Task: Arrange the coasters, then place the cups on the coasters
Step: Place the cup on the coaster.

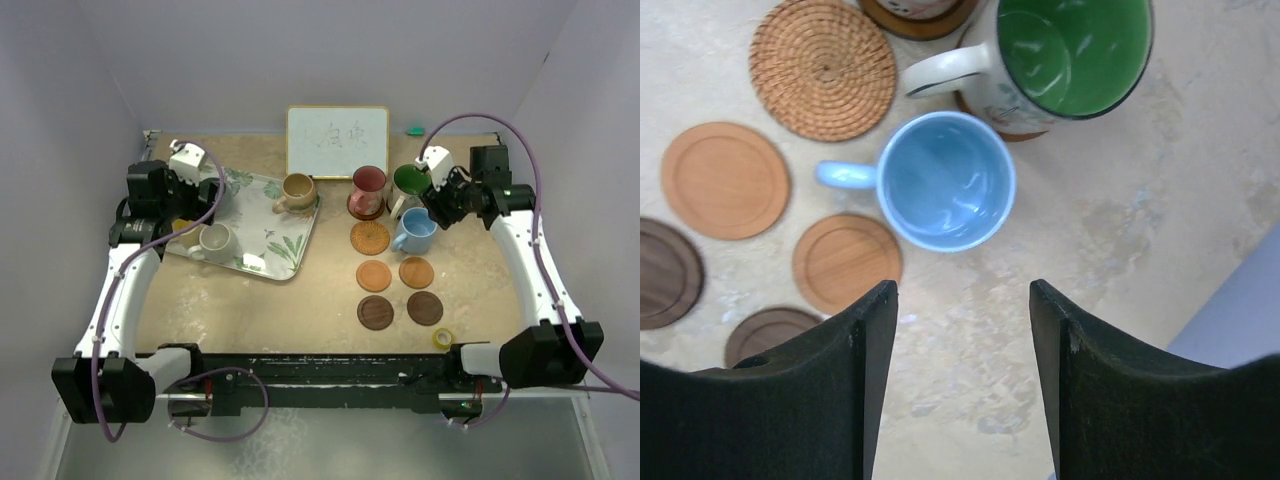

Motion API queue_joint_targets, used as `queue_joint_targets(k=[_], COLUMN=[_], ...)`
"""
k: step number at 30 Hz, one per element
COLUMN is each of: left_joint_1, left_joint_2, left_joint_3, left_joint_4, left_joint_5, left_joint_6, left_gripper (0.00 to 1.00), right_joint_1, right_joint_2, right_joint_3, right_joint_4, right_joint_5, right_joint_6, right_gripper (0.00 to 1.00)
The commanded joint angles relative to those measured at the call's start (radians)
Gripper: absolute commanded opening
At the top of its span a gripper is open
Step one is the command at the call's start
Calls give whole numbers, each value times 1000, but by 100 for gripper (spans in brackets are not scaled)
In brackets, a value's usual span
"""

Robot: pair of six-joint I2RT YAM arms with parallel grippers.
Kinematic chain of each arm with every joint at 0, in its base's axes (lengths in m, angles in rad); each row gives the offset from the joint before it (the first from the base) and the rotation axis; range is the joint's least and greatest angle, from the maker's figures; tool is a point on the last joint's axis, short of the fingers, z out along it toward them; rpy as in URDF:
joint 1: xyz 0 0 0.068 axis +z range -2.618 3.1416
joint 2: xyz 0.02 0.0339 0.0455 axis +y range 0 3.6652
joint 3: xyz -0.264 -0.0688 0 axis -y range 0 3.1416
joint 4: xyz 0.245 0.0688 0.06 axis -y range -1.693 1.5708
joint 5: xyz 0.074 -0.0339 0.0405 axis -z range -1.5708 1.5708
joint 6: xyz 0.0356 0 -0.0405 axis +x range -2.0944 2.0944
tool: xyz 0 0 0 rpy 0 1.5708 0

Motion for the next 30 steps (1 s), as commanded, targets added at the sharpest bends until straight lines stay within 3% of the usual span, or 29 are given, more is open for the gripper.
queue_joint_targets(k=[1, 9, 13, 19, 30], left_joint_1=[9, 9, 9, 9, -24], left_joint_2=[38, 99, 130, 157, 243], left_joint_3=[78, 87, 106, 107, 156], left_joint_4=[40, 84, 75, 83, 116], left_joint_5=[32, 31, 2, -16, 72], left_joint_6=[12, 44, 67, 69, 99], left_gripper=[96, 96, 96, 96, 99], right_joint_1=[5, 5, 5, 5, 5], right_joint_2=[-87, -251, -269, -311, -347], right_joint_3=[-50, -193, -152, -160, -218], right_joint_4=[-56, -10, -65, -6, 47], right_joint_5=[-54, -103, -90, -112, -145], right_joint_6=[116, 216, 247, 297, 292], right_gripper=[59, 77, 99, 100, 100])
